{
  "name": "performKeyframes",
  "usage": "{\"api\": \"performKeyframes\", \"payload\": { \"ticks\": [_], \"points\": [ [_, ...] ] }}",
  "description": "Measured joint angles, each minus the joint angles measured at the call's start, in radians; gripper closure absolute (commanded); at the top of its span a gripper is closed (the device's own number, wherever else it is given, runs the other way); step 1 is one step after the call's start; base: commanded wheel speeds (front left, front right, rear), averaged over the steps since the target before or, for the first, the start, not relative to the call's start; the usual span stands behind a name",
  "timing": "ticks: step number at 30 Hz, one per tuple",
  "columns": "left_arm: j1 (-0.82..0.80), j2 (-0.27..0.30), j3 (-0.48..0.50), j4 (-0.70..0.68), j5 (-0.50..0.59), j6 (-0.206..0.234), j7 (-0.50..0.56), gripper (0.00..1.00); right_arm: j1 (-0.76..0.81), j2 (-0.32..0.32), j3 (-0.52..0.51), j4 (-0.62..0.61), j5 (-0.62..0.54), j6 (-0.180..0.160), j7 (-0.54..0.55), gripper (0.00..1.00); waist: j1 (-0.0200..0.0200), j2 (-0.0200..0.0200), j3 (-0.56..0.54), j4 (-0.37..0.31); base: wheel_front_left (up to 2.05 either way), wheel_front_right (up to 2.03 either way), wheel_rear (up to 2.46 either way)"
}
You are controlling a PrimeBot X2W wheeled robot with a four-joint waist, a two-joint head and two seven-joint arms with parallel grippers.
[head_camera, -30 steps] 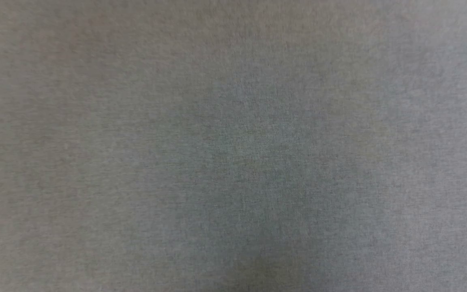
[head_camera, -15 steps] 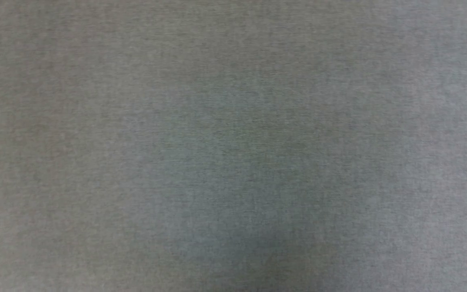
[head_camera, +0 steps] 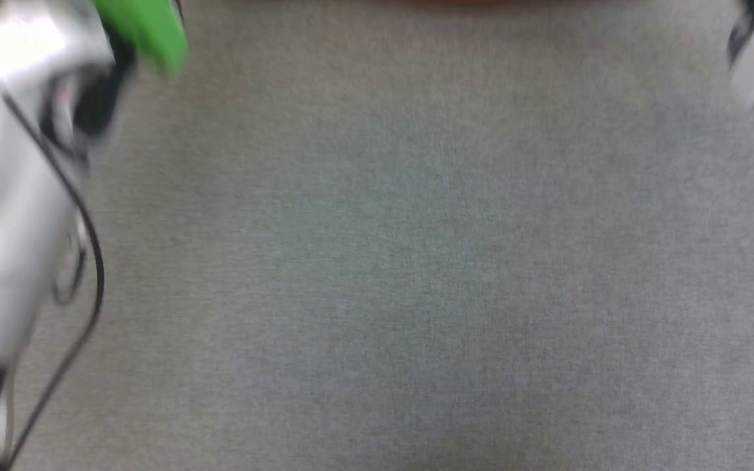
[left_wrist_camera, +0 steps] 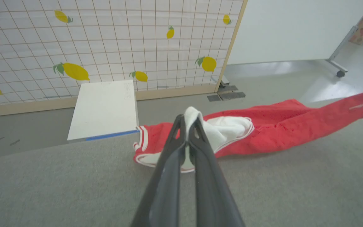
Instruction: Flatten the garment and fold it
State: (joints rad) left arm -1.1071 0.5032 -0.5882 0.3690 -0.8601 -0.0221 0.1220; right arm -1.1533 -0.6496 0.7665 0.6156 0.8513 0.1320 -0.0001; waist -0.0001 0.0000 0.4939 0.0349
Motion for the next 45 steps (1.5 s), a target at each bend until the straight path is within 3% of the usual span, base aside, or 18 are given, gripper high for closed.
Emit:
{"api": "performKeyframes", "payload": {
  "ticks": [10,14,20,27,35,40,45],
  "points": [
    [0.531,0.273,-0.033,-0.484,-0.125,0.175,0.207,1.0,0.361,-0.159,0.041,-0.222,0.105,0.0,0.125,1.0,-0.0001,0.0,-0.152,0.036,0.0,0.0,0.0],
    [0.689,0.34,-0.052,-0.615,-0.174,0.239,0.253,1.0,0.458,-0.21,0.051,-0.3,0.115,0.0,0.171,1.0,-0.0001,0.0,-0.202,0.05,0.0,0.0,0.0],
    [0.858,0.415,-0.094,-0.735,-0.238,0.29,0.31,1.0,0.58,-0.265,0.057,-0.382,0.129,0.0,0.262,1.0,-0.0001,0.0,-0.267,0.063,0.0,0.0,0.0],
    [0.97,0.476,-0.112,-0.814,-0.301,0.323,0.347,1.0,0.688,-0.317,0.039,-0.468,0.173,0.0,0.373,1.0,-0.0001,0.0,-0.322,0.066,0.0,0.0,0.0],
    [1.036,0.513,-0.154,-0.856,-0.334,0.331,0.397,1.0,0.805,-0.346,-0.012,-0.537,0.223,0.0,0.48,1.0,-0.0001,0.0,-0.344,0.052,0.0,0.0,0.0],
    [1.03,0.508,-0.134,-0.856,-0.324,0.33,0.365,1.0,0.831,-0.333,-0.091,-0.551,0.224,0.0,0.482,1.0,0.0,0.0,-0.334,0.045,0.0,0.0,0.0],
    [0.945,0.464,-0.063,-0.825,-0.3,0.33,0.302,1.0,0.856,-0.264,-0.226,-0.534,0.261,0.0,0.47,1.0,0.0,0.0,-0.313,0.039,0.0,0.0,0.0]
  ]
}}
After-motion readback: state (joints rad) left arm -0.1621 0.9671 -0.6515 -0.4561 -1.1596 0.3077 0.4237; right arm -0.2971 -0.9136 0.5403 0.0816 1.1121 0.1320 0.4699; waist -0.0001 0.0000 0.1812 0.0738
